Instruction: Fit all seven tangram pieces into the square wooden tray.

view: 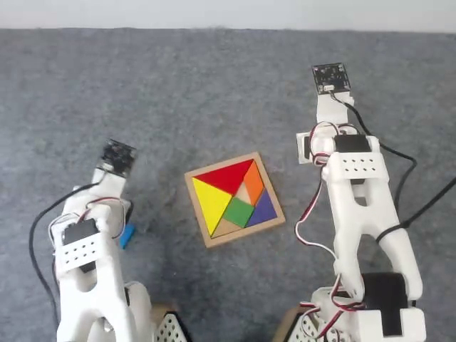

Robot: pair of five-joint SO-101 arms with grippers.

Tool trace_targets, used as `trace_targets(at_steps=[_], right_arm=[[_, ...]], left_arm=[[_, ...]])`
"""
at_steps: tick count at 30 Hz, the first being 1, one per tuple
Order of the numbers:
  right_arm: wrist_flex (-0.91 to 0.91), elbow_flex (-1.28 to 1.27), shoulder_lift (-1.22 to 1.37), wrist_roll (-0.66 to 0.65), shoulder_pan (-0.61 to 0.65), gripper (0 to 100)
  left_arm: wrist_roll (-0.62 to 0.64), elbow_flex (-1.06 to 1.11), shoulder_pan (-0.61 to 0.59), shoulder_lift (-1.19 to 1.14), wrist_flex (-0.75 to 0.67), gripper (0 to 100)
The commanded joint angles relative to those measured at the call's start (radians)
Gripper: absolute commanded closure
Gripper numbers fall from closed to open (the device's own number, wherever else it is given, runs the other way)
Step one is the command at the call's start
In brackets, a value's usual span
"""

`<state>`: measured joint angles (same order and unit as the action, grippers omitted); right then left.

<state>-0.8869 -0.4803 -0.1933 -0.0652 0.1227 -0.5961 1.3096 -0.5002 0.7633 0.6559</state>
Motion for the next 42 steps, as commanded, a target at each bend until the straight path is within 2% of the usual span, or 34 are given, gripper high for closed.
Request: trace_targets(at_steps=[1, 7, 15, 25, 30, 34, 38, 42], right_arm=[[-0.001, 0.054, -0.036, 0.008, -0.007, 93.3], [-0.001, 0.054, -0.036, 0.008, -0.007, 93.3], [-0.001, 0.054, -0.035, 0.008, -0.004, 93.3], [0.012, 0.049, -0.007, 0.008, -0.004, 93.4], [0.064, 0.054, 0.074, 0.006, 0.019, 93.4], [0.077, 0.055, 0.105, -0.041, 0.048, 93.3], [0.077, 0.054, 0.105, -0.055, 0.059, 93.3], [0.077, 0.054, 0.105, -0.055, 0.054, 93.3]], left_arm=[[0.178, -0.016, -0.006, 0.002, -0.112, 78], [0.330, -0.048, -0.002, 0.003, -0.097, 78], [0.404, -0.197, -0.002, 0.002, 0.247, 78], [0.485, -0.216, -0.034, 0.002, 0.483, 77], [0.560, -0.183, -0.091, -0.038, 0.471, 75], [0.552, -0.193, -0.077, -0.273, 0.356, 75], [0.572, -0.335, -0.074, -0.506, 0.394, 78], [0.571, -0.372, -0.066, -0.569, 0.413, 79]])
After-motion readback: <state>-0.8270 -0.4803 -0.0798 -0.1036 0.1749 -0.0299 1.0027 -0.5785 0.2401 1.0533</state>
